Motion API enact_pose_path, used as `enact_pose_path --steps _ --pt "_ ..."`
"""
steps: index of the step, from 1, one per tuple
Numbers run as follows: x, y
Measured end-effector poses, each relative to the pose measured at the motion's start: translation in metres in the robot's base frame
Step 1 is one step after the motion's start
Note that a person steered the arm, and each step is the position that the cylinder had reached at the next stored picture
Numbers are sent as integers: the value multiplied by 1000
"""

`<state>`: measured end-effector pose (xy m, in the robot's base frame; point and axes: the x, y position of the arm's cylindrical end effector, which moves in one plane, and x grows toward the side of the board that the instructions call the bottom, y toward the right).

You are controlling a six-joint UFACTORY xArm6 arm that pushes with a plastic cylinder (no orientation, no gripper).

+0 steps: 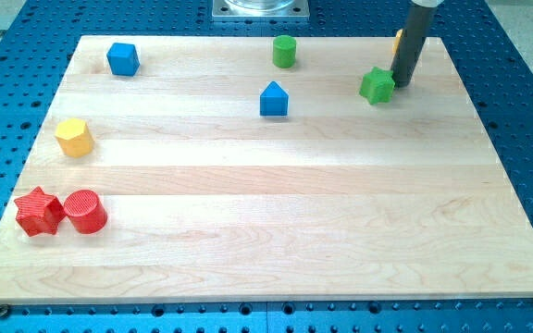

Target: Place the green star bottom right to the blue triangle

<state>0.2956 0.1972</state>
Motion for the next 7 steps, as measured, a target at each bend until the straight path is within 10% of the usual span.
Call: enact_pose_path --steps 7 --pt "85 -25"
